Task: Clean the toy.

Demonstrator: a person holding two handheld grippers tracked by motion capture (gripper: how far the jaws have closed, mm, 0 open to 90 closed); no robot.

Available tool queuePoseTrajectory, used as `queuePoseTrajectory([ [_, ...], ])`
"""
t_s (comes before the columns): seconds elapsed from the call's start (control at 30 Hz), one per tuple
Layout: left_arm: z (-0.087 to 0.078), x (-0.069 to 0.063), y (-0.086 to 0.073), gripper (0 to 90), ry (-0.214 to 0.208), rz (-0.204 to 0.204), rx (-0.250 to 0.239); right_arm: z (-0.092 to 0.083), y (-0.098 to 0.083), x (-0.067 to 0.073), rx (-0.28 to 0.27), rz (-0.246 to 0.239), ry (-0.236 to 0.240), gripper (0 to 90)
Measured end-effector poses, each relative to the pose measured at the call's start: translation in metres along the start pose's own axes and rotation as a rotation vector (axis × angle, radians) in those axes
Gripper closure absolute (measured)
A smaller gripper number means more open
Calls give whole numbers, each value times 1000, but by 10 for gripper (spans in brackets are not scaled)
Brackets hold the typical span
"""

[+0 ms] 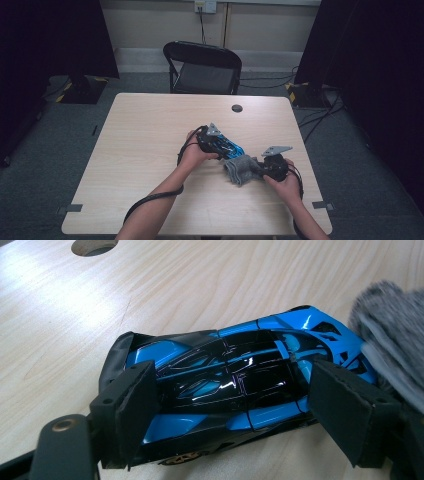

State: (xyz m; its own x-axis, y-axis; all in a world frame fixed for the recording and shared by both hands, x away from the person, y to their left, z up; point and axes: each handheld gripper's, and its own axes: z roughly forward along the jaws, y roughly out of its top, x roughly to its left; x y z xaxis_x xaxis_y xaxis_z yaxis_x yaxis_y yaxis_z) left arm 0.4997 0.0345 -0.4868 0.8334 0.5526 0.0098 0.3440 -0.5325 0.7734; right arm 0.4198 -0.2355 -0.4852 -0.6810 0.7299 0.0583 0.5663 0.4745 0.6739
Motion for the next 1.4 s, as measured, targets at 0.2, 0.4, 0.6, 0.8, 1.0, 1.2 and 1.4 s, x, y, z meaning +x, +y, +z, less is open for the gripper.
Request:
queuePoseTrajectory([
  [0.2,0,0,-1,202,3,-3,-7,0,5,-21,20,40,-53,731],
  [0.4,0,0,-2,202,5,-8,-12,3,13,-31,45,45,-108,731],
  [0.6,0,1,-4,202,11,-15,-19,6,19,-41,59,69,-149,732],
  [0.8,0,1,-3,208,19,-13,-11,9,24,-46,62,91,-172,732],
  [1.0,0,1,-3,208,17,-14,-13,12,29,-52,61,114,-211,732],
  [1.2,0,1,-3,207,19,-13,-11,10,30,-57,46,155,-232,733],
  [1.4,0,1,-4,207,18,-15,-17,2,28,-61,3,198,-237,734],
])
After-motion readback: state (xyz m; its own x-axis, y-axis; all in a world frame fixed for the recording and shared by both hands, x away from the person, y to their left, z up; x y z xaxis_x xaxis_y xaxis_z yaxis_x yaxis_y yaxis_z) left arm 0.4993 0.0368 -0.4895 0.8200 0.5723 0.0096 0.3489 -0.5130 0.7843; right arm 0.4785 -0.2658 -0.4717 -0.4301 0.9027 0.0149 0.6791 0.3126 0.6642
